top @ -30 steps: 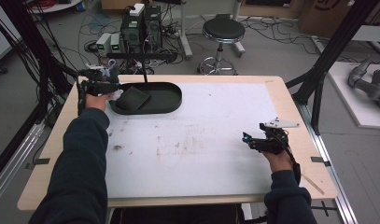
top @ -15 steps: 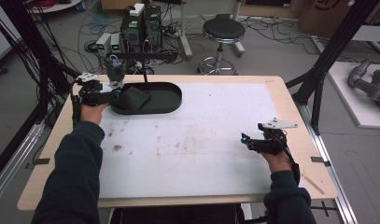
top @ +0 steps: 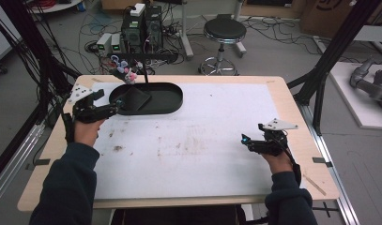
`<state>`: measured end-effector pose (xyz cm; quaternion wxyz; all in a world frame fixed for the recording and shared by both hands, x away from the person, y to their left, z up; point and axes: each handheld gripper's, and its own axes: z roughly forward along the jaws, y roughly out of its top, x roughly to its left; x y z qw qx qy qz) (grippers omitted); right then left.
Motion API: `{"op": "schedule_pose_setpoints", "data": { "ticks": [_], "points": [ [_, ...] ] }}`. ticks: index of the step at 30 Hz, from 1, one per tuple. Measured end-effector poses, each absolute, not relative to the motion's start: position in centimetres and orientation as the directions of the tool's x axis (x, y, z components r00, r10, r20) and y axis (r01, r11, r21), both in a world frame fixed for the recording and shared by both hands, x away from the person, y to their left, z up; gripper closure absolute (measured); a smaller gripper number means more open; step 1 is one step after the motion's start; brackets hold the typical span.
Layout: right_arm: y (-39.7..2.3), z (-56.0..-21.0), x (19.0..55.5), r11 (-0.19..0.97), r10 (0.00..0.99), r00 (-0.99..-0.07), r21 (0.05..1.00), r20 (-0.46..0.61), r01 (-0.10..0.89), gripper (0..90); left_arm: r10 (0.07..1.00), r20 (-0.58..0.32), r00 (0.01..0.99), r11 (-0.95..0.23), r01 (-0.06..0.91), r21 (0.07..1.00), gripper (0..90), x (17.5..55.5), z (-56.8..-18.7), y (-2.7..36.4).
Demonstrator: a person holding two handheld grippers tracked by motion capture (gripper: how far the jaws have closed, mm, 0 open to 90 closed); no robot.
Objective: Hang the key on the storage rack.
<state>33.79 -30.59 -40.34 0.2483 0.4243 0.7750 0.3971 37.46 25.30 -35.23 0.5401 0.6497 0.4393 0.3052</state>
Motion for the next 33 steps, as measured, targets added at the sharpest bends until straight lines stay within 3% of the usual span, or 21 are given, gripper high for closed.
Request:
{"op": "schedule_pose_setpoints", "data": {
  "ticks": [14, 33],
  "points": [
    [-30.1, -40.1, 33.4, 0.333, 0.861, -0.502, 0.83, -0.074, 0.447, 18.6, 0.878, -0.051, 0.476, -0.047, 0.191, 0.98, 19.0, 32.8, -37.0, 24.0],
    [-29.9, -40.0, 33.3, 0.325, 0.869, -0.489, 0.83, -0.073, 0.453, 18.7, 0.888, -0.051, 0.457, -0.065, 0.233, 0.97, 19.0, 31.8, -39.7, 24.7]
  ]
}}
